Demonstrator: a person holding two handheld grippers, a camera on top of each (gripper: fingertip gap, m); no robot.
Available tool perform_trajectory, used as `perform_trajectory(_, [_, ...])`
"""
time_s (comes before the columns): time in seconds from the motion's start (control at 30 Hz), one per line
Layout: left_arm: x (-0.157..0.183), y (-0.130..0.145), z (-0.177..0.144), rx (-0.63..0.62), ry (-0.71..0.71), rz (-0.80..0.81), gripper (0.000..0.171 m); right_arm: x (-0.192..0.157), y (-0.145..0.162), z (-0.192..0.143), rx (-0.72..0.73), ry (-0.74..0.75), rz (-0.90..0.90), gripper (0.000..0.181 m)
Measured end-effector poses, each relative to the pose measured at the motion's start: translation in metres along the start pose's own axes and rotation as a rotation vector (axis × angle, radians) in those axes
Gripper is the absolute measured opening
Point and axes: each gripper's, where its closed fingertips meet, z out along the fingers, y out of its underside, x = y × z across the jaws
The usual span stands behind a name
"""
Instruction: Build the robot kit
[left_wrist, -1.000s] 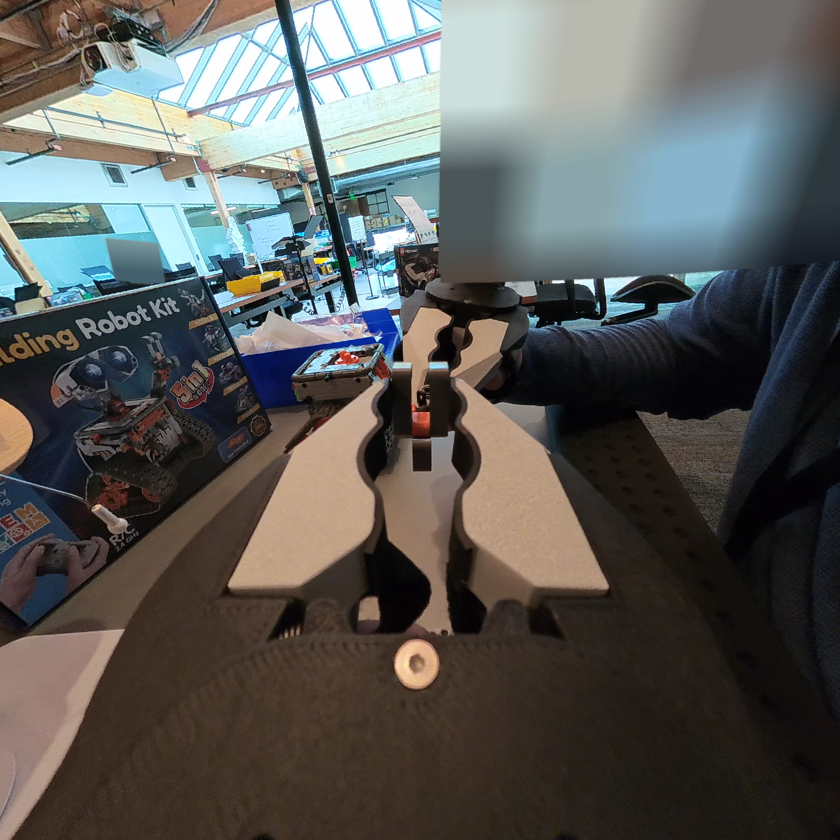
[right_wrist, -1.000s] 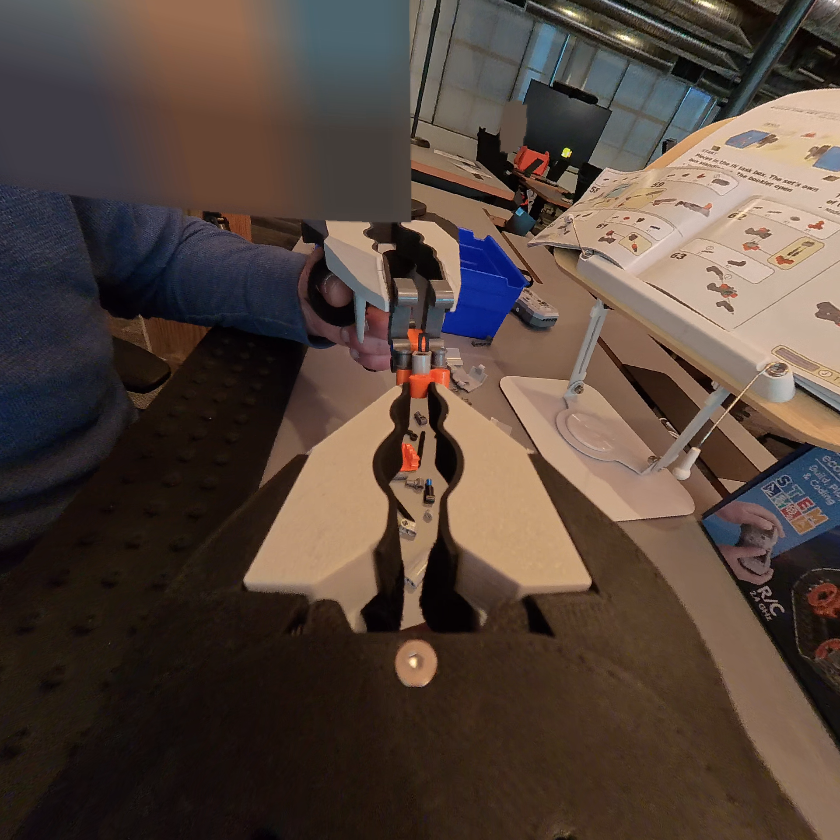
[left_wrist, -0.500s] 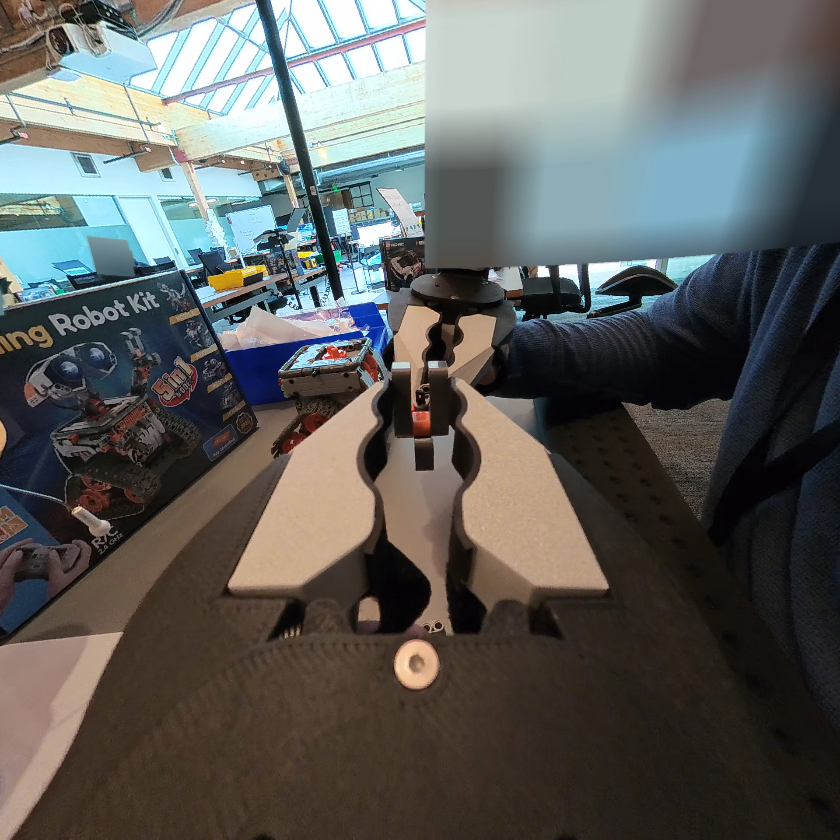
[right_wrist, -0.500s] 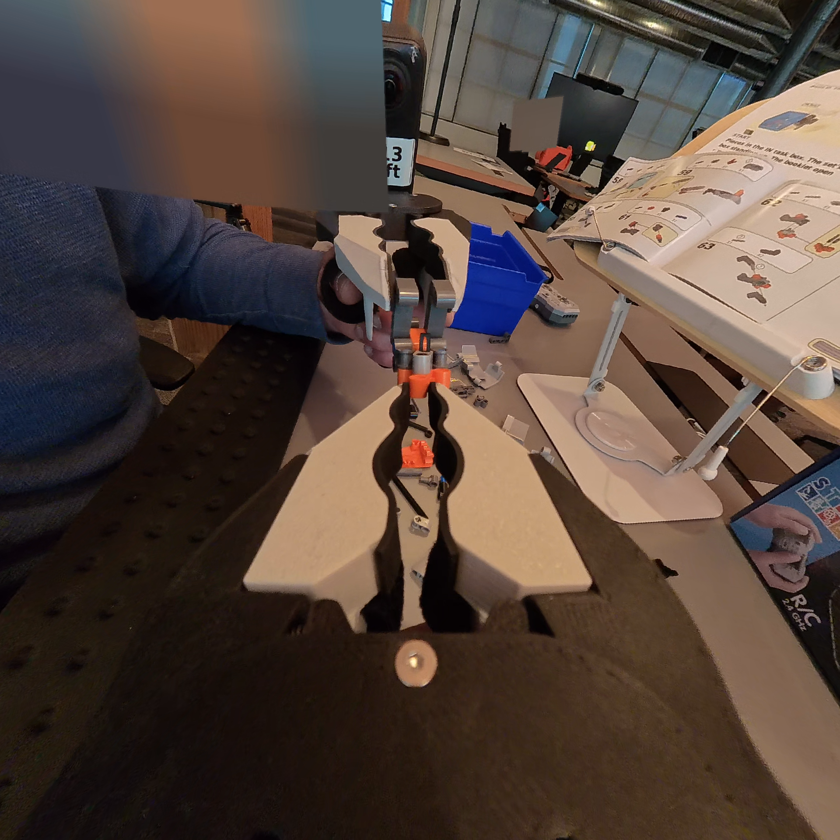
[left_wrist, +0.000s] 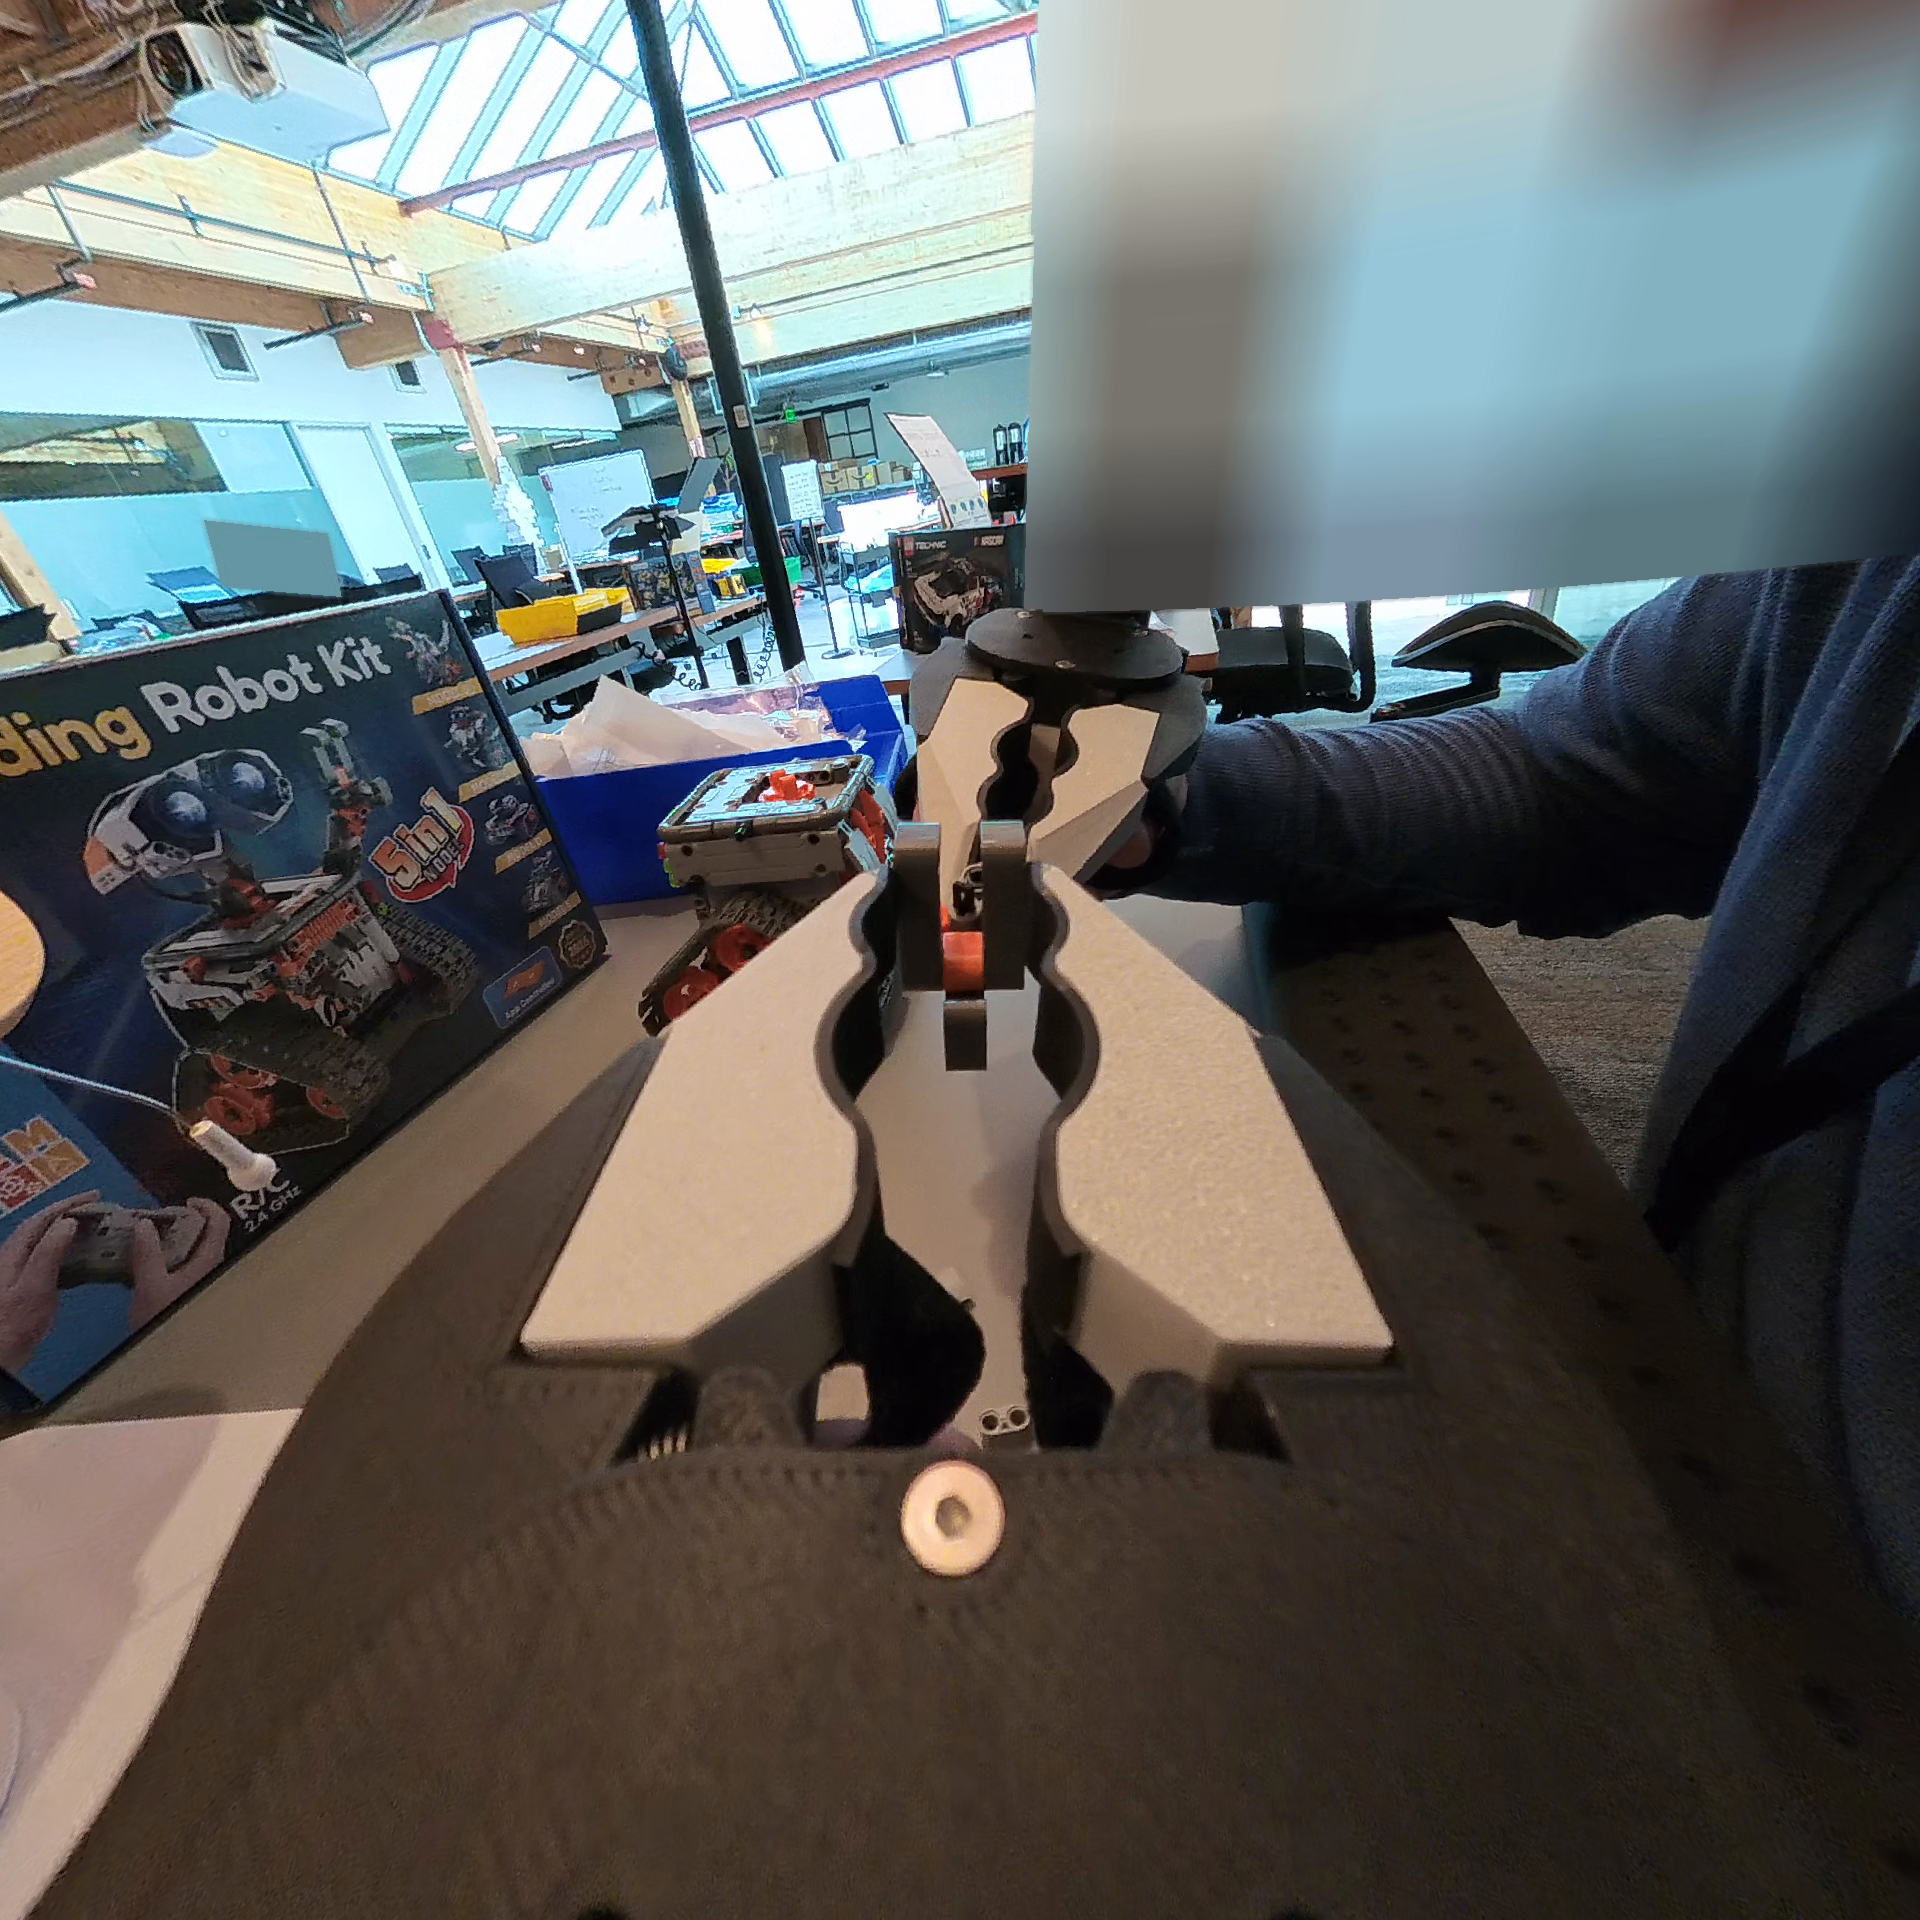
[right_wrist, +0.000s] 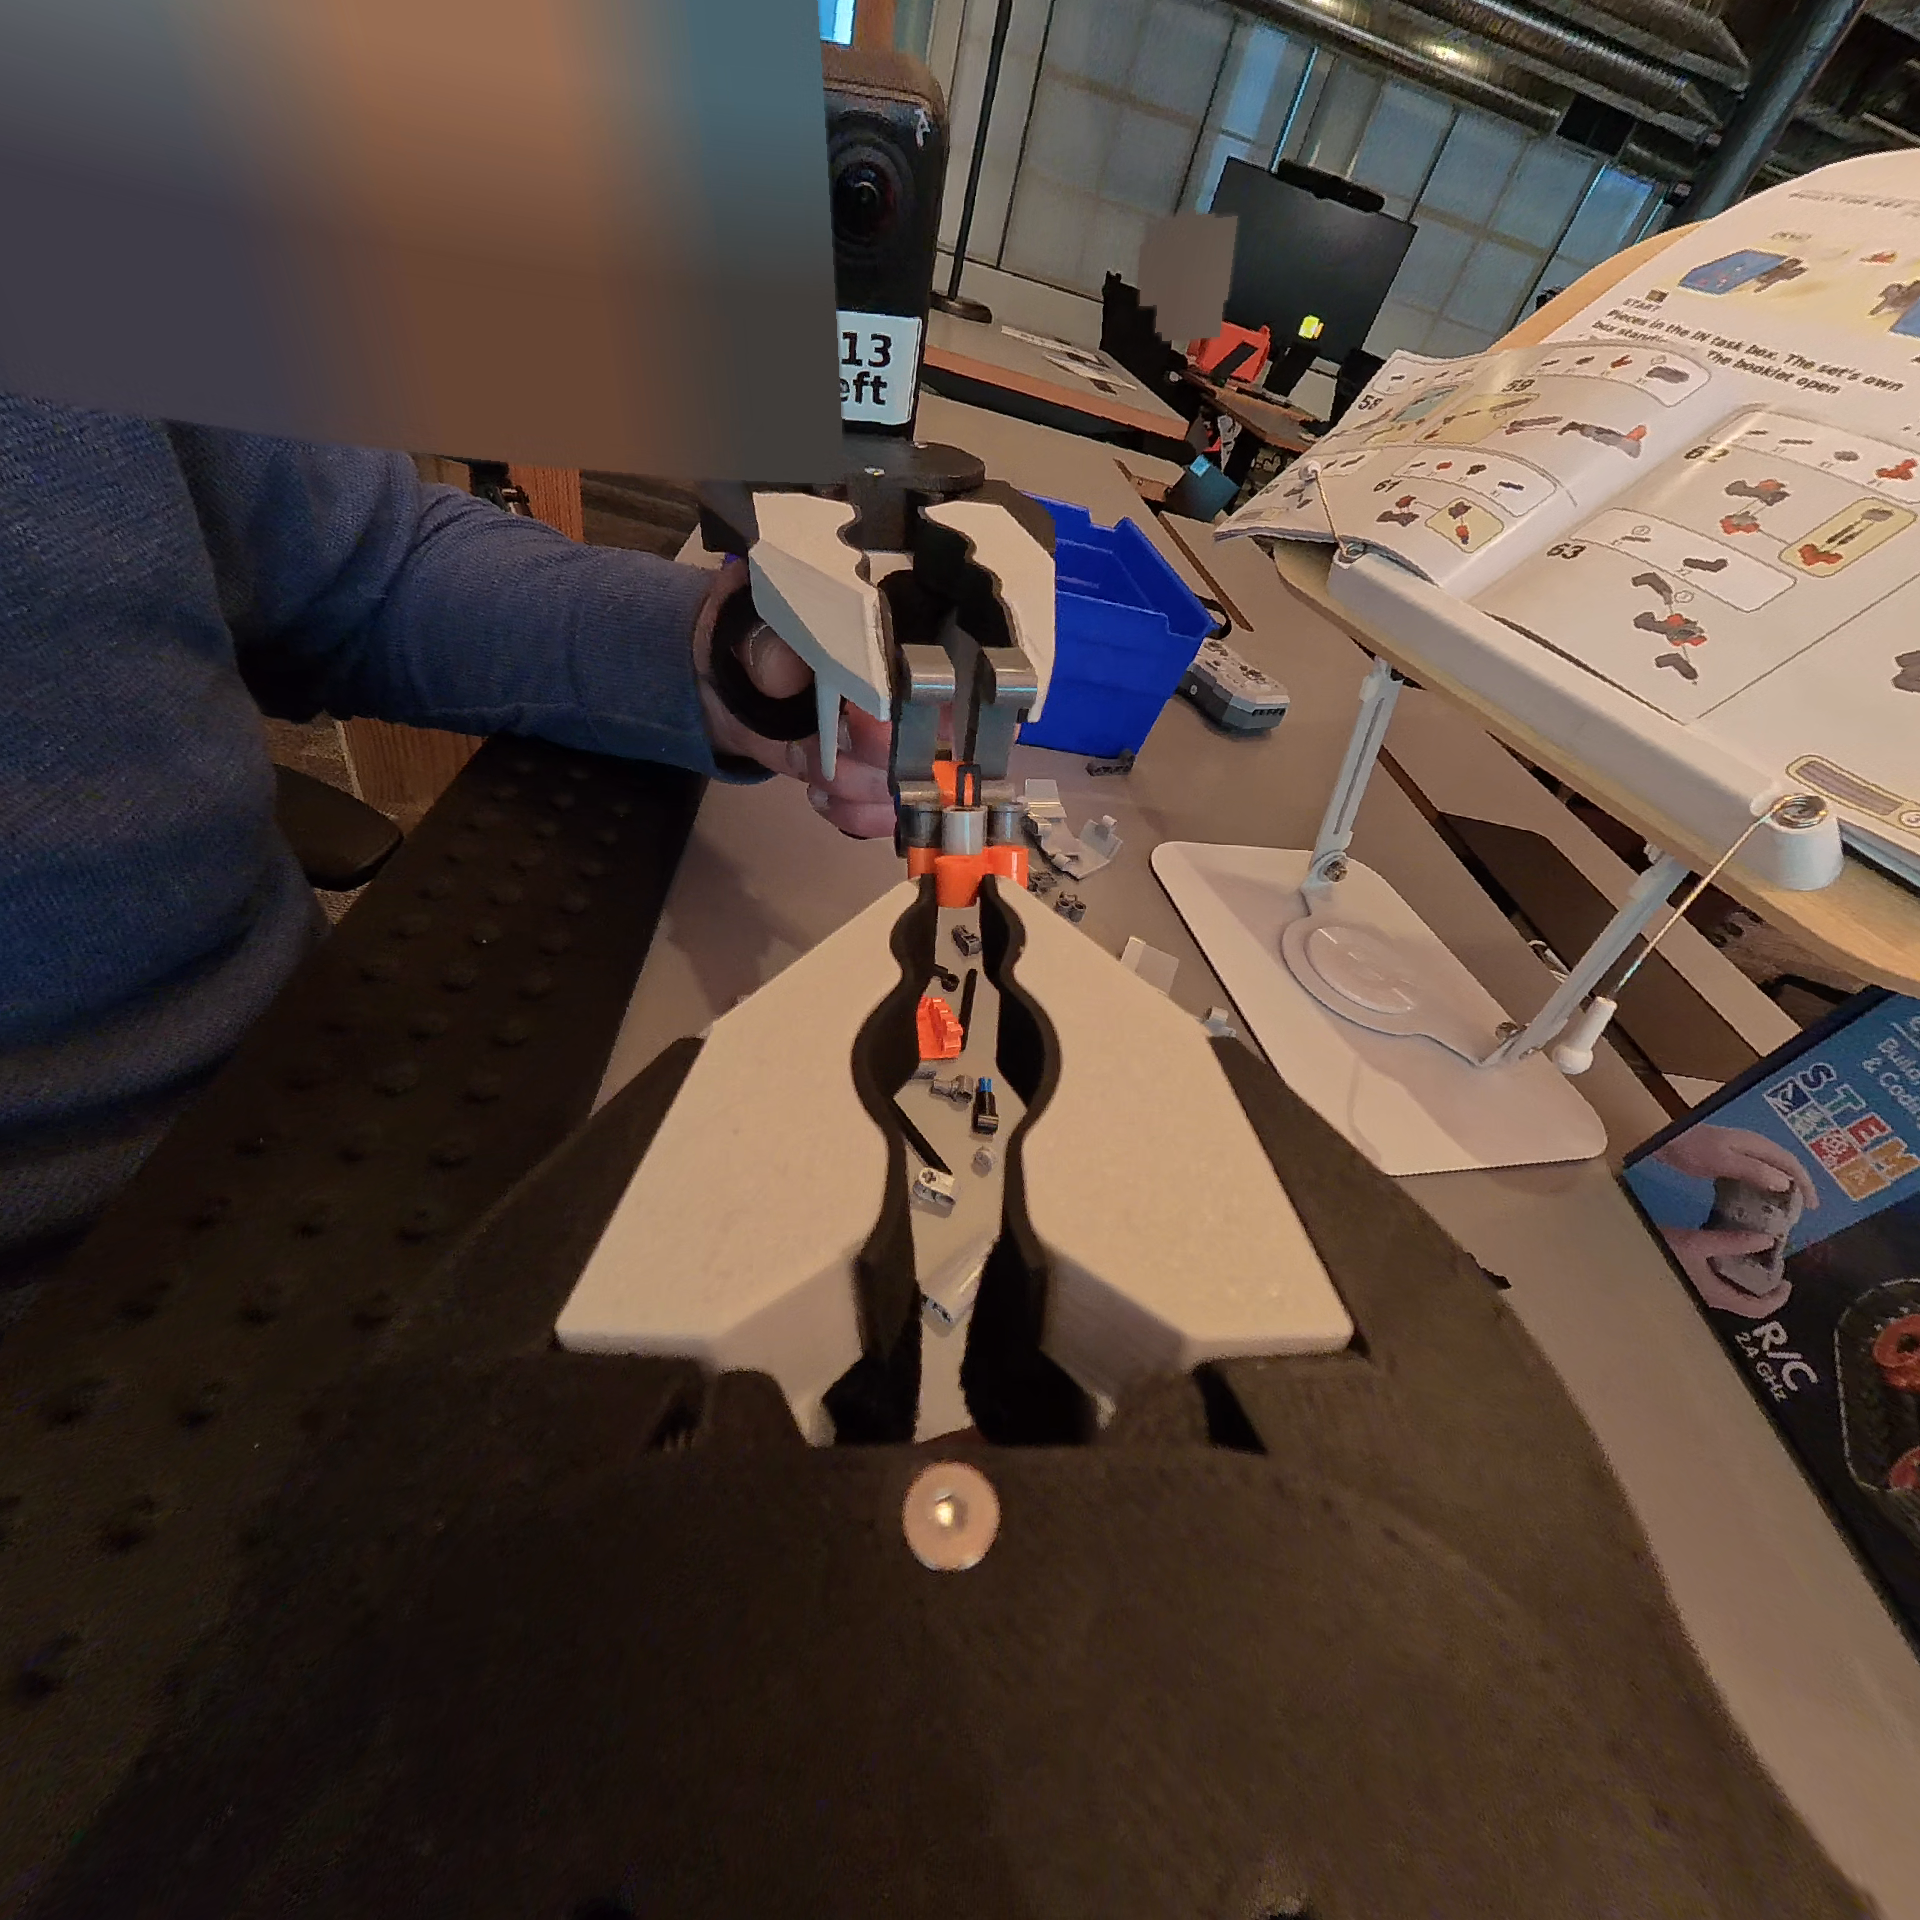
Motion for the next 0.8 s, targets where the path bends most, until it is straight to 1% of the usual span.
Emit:
perform_trajectory(0.67, [-0.007,0.007,0.001,-0.01,-0.033,-0.017,0.022,0.008,0.004,-0.001,-0.018,0.041,0.008,0.005])
perform_trajectory(0.8, [-0.011,0.009,0.0,-0.017,-0.053,-0.018,0.022,0.013,0.007,-0.003,-0.041,0.061,0.011,0.013])
